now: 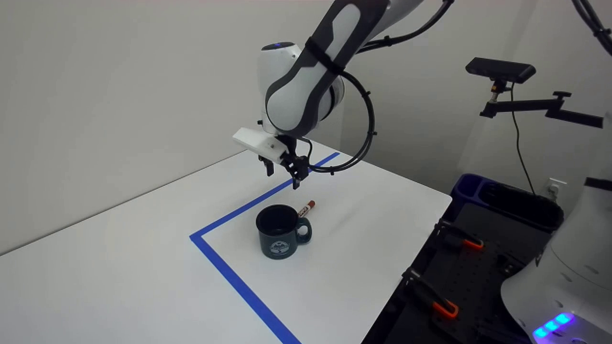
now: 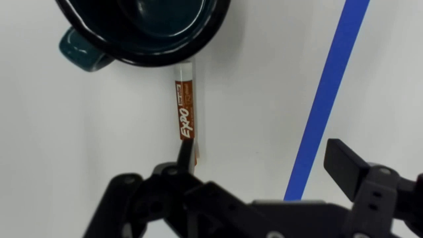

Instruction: Take the marker out of the cup

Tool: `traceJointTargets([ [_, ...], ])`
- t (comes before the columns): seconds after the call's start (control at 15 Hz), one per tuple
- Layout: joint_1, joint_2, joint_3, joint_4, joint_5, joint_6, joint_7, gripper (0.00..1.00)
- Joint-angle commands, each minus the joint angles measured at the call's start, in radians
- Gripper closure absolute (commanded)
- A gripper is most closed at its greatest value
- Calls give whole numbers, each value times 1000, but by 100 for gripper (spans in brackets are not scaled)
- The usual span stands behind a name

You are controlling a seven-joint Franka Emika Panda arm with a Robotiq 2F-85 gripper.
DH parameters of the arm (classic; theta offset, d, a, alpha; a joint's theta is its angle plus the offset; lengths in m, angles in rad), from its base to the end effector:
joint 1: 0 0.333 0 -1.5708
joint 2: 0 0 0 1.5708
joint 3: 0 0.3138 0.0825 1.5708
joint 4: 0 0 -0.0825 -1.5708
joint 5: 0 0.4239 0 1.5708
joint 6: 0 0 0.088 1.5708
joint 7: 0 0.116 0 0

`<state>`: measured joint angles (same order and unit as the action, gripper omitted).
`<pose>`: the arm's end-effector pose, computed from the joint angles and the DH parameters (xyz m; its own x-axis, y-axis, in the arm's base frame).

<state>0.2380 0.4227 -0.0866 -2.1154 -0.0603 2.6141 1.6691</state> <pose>0.6023 0.0920 0.1751 0.1100 -0.9920 0.0620 -0.9901 -0.1149 -0.0810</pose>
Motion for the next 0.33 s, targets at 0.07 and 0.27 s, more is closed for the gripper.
traceJointTargets([
  [0.07, 0, -126, 18, -76, -8, -40, -10, 0],
  [0.27, -7, -152, 38, -85, -3, -56, -21, 0],
])
